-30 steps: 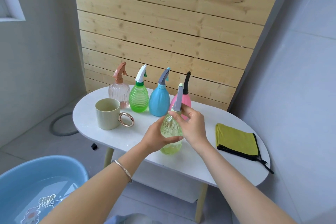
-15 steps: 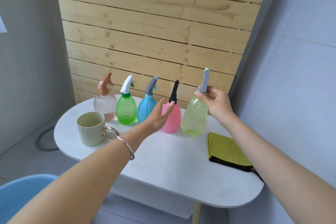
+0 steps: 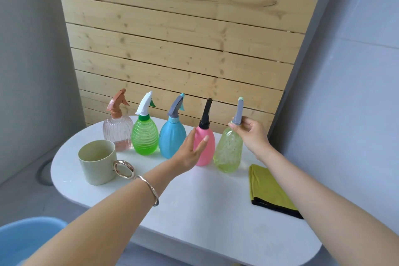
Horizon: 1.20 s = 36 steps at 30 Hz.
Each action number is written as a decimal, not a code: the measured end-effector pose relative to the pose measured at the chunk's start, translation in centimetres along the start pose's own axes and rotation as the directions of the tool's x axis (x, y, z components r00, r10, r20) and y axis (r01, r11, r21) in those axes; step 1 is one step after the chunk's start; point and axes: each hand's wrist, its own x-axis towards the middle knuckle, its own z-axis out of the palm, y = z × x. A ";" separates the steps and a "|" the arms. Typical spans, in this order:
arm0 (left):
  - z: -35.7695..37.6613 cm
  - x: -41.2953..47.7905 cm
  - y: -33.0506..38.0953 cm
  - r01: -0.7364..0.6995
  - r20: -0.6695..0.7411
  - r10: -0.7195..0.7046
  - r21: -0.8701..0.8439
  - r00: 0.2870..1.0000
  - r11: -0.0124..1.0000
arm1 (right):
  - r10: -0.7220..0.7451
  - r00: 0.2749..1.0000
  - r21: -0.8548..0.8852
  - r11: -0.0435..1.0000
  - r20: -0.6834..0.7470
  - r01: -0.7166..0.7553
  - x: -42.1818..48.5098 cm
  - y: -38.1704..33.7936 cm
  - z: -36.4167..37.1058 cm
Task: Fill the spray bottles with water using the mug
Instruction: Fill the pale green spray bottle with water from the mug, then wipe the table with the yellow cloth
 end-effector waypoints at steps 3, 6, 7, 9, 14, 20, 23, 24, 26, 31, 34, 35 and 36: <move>0.2 0.1 0.0 -0.016 -0.021 0.017 0.026 1.000 1.000 | -0.011 1.000 0.027 1.000 -0.002 0.011 0.2 0.1 0.2; 0.5 0.2 -0.2 -0.007 -0.027 0.008 0.038 1.000 0.999 | -0.020 1.000 0.052 0.998 0.003 0.020 0.0 0.2 0.2; 0.6 0.2 -0.3 -0.004 -0.032 0.005 0.038 0.999 0.999 | -0.021 1.000 0.053 0.998 0.003 0.021 -0.1 0.3 0.2; 0.8 0.2 -0.4 -0.002 -0.044 0.003 0.037 0.999 0.999 | -0.024 1.000 0.056 0.998 0.003 0.024 -0.1 0.5 0.4; 1.3 0.1 -0.2 -0.019 -0.070 0.020 0.025 0.997 1.000 | -0.008 1.000 0.055 0.998 -0.029 0.009 0.0 0.8 0.4; 1.3 0.1 0.1 -0.015 -0.101 0.016 0.012 0.995 1.000 | -0.002 0.999 -0.019 1.000 -0.038 0.001 0.2 0.4 0.6; 1.9 -0.7 0.2 -0.030 -0.158 0.023 -0.038 0.987 0.999 | 0.038 0.997 -0.050 0.998 0.060 -0.035 -0.7 0.7 -1.0; 2.3 -1.1 0.2 -0.027 -0.176 0.016 -0.060 0.984 0.998 | 0.087 0.994 -0.076 0.994 0.066 -0.082 -1.6 1.3 -1.8; 3.3 -2.1 0.1 -0.010 -0.180 -0.011 -0.113 0.984 0.994 | 0.196 0.981 -0.246 0.950 -0.005 -0.192 -4.1 4.4 -3.5; 6.1 -5.0 -0.7 0.029 -0.086 -0.044 -0.165 0.995 0.986 | 0.370 0.929 -0.812 0.535 -0.025 -0.234 -10.6 11.7 -6.1; 6.7 -6.6 -1.2 0.064 -0.075 -0.076 -0.157 0.994 0.986 | 0.338 0.941 -0.845 0.507 0.013 -0.171 -12.9 11.5 -4.9; 6.7 -7.4 -1.4 0.083 -0.082 -0.098 -0.167 0.992 0.982 | 0.332 0.943 -0.853 0.500 0.030 -0.149 -13.7 11.0 -4.3; 6.6 -7.8 -1.4 0.092 -0.083 -0.108 -0.176 0.991 0.980 | 0.324 0.945 -0.860 0.493 0.042 -0.130 -14.1 10.6 -3.7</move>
